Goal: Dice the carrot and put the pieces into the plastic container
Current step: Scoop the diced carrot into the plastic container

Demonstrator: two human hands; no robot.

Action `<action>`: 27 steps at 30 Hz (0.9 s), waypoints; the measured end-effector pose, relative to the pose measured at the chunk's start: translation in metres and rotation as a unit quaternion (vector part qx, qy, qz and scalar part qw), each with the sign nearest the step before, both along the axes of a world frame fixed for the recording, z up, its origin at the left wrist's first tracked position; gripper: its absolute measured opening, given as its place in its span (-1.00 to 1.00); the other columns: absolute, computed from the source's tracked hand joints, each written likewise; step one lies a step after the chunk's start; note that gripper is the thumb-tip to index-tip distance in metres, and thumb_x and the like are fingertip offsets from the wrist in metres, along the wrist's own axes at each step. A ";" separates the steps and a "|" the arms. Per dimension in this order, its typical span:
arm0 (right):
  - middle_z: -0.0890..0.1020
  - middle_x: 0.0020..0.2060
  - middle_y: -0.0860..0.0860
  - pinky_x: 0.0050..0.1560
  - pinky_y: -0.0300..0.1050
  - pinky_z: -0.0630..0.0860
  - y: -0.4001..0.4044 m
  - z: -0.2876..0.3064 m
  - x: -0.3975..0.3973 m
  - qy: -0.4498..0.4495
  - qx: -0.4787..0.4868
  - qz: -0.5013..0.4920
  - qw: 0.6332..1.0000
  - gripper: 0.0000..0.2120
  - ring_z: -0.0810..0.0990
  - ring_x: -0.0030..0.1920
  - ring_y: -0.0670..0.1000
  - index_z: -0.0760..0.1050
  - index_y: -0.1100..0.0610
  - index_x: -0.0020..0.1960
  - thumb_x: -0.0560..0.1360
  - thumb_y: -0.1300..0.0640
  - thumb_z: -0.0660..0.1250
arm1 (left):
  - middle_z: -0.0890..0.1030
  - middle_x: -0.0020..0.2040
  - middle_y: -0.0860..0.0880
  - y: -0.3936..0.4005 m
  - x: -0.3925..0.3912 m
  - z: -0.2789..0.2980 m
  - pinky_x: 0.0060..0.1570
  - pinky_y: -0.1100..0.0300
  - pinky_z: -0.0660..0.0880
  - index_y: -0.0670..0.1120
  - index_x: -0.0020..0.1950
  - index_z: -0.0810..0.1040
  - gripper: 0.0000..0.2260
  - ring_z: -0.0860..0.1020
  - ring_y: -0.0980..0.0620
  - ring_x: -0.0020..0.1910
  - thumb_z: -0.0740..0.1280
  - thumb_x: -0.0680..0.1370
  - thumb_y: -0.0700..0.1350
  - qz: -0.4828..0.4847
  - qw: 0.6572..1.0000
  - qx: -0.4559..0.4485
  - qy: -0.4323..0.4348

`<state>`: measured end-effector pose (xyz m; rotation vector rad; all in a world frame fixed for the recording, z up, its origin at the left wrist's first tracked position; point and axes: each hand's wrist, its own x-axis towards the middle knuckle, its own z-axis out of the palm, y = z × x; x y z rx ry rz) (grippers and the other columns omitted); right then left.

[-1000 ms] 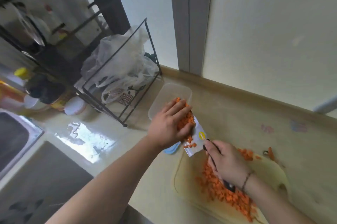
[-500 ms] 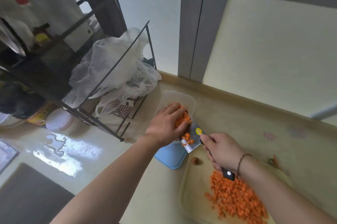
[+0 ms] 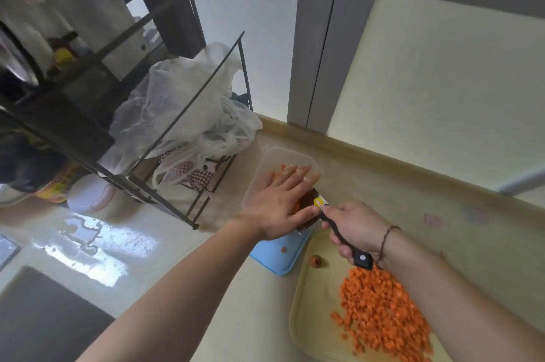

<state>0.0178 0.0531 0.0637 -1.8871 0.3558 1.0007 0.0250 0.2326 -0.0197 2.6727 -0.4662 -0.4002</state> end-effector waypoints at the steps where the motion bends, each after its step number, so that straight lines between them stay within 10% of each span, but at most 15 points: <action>1: 0.42 -0.51 0.05 -0.58 -0.29 0.28 0.001 0.000 0.000 0.001 0.000 -0.001 1.000 -0.70 0.32 -0.64 -0.01 0.43 0.21 -0.09 0.63 0.00 0.11 | -0.10 0.67 0.13 -0.001 0.001 0.000 0.58 -0.10 -0.23 0.24 0.65 -0.09 -0.28 -0.16 0.07 0.64 -0.25 0.51 0.44 -0.004 1.000 0.011 -0.005; 8: 0.40 -0.51 0.06 -0.56 -0.28 0.28 -0.001 0.005 -0.009 -0.006 0.000 0.000 1.000 -0.71 0.31 -0.65 -0.01 0.41 0.20 -0.11 0.63 0.01 0.11 | -0.02 0.68 0.10 -0.001 0.011 -0.003 0.53 -0.19 -0.24 0.24 0.65 0.01 -0.31 -0.11 -0.02 0.65 -0.39 0.52 0.27 0.026 0.995 0.090 -0.044; 17: 0.40 -0.54 0.06 -0.62 -0.30 0.28 -0.023 0.029 -0.027 -0.026 -0.010 0.010 1.000 -0.71 0.31 -0.66 -0.02 0.43 0.26 -0.09 0.63 0.06 0.12 | -0.04 0.68 0.03 -0.004 0.020 -0.005 0.52 -0.26 -0.20 0.14 0.64 0.08 -0.54 -0.17 -0.11 0.64 -0.09 0.73 0.09 0.066 0.985 0.148 -0.062; 27: 0.43 -0.54 0.09 -0.60 -0.26 0.29 -0.045 0.034 -0.036 -0.068 -0.034 0.032 0.997 -0.71 0.33 -0.65 0.04 0.46 0.30 -0.08 0.62 0.09 0.13 | 0.10 0.66 -0.03 0.008 0.018 0.006 0.54 0.10 0.05 -0.02 0.63 0.17 -0.49 0.05 -0.04 0.63 0.18 0.68 -0.10 0.217 0.975 0.000 -0.048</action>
